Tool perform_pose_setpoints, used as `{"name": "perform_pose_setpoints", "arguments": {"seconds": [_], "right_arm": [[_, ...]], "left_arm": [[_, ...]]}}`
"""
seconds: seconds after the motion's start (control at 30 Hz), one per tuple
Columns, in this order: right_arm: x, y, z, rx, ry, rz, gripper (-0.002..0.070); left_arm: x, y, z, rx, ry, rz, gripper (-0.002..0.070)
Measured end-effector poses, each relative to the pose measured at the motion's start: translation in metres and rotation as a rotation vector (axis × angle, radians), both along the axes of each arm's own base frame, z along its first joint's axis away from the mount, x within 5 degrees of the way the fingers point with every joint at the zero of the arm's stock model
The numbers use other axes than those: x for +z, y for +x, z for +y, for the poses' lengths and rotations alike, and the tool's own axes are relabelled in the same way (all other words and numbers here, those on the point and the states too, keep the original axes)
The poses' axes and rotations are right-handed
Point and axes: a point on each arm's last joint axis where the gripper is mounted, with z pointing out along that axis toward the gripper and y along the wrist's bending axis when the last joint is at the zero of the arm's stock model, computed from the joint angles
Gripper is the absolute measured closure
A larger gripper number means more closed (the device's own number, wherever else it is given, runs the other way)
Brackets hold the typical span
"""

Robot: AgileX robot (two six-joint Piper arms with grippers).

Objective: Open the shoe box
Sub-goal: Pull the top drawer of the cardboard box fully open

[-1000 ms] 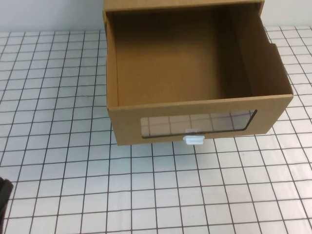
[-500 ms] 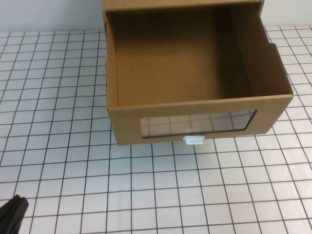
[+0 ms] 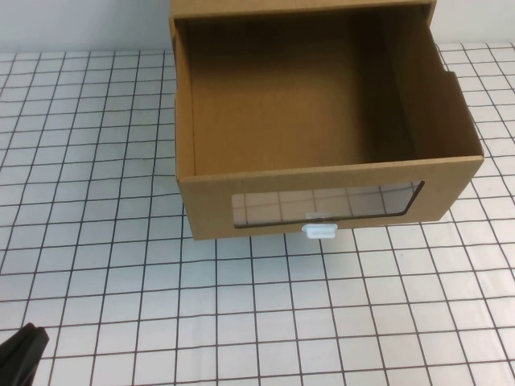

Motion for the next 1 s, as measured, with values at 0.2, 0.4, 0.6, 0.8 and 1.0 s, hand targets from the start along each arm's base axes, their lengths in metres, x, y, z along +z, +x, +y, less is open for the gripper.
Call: {"name": "perform_pose_setpoints", "arguments": {"seconds": [0.2, 0.4, 0.6, 0.8, 1.0], "right_arm": [[-0.002, 0.0, -0.001, -0.007, -0.012, 0.012, 0.0689], [-0.038, -0.01, -0.017, -0.14, -0.026, 0.058, 0.0689], [-0.093, -0.036, -0.029, -0.248, -0.022, 0.057, 0.0689], [-0.097, -0.049, -0.033, -0.288, -0.017, 0.034, 0.0689], [-0.113, -0.051, -0.034, -0.302, -0.042, 0.2, 0.0689]], "left_arm": [[0.0, 0.0, 0.0, 0.0, 0.0, 0.001, 0.0678], [0.0, 0.0, 0.0, 0.0, -0.001, 0.001, 0.0678], [0.0, 0.0, 0.0, 0.0, -0.001, 0.001, 0.0678], [0.0, 0.0, 0.0, 0.0, -0.001, 0.001, 0.0678], [0.0, 0.0, 0.0, 0.0, 0.0, 0.003, 0.068]]}}
